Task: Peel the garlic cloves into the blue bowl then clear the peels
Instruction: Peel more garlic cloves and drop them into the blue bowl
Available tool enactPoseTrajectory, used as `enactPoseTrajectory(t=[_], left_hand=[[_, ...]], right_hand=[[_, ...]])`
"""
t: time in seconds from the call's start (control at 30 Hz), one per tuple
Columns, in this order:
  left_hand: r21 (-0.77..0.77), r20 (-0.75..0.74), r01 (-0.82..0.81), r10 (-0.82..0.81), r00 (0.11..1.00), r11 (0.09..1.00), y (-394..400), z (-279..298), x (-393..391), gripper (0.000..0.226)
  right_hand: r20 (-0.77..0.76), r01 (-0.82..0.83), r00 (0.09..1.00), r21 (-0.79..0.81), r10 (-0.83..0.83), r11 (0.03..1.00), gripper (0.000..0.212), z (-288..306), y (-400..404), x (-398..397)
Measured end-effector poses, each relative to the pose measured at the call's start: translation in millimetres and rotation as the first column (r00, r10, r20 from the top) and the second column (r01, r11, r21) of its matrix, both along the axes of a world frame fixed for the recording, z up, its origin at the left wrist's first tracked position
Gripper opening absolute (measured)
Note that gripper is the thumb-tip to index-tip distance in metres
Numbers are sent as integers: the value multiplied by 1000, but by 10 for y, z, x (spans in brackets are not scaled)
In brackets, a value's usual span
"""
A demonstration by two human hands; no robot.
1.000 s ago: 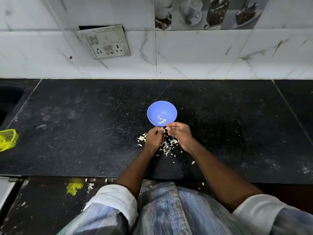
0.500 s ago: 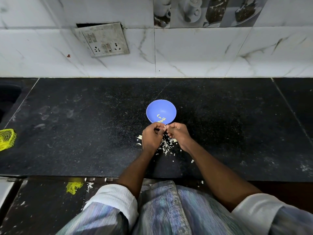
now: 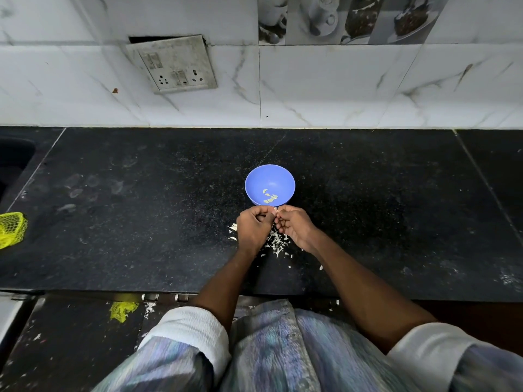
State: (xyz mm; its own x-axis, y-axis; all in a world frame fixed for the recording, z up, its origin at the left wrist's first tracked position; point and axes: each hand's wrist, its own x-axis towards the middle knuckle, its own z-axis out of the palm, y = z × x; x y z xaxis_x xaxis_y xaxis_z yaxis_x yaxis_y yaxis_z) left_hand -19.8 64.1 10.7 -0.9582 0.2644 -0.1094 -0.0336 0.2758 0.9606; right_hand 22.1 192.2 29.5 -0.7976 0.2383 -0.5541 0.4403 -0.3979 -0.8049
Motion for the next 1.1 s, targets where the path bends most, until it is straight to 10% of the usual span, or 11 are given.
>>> enactPoseTrajectory(t=[0.23,1.1], left_hand=[[-48,-92,6,-11,996,999,-7,73,38,5],[-164,-201,-109,74,977,980,-41,96,29,11]], right_hand=[[109,40,994,-163,-22,986,30,31,5,-8],[-31,17,999,193,-12,981,16,-30,14,19]])
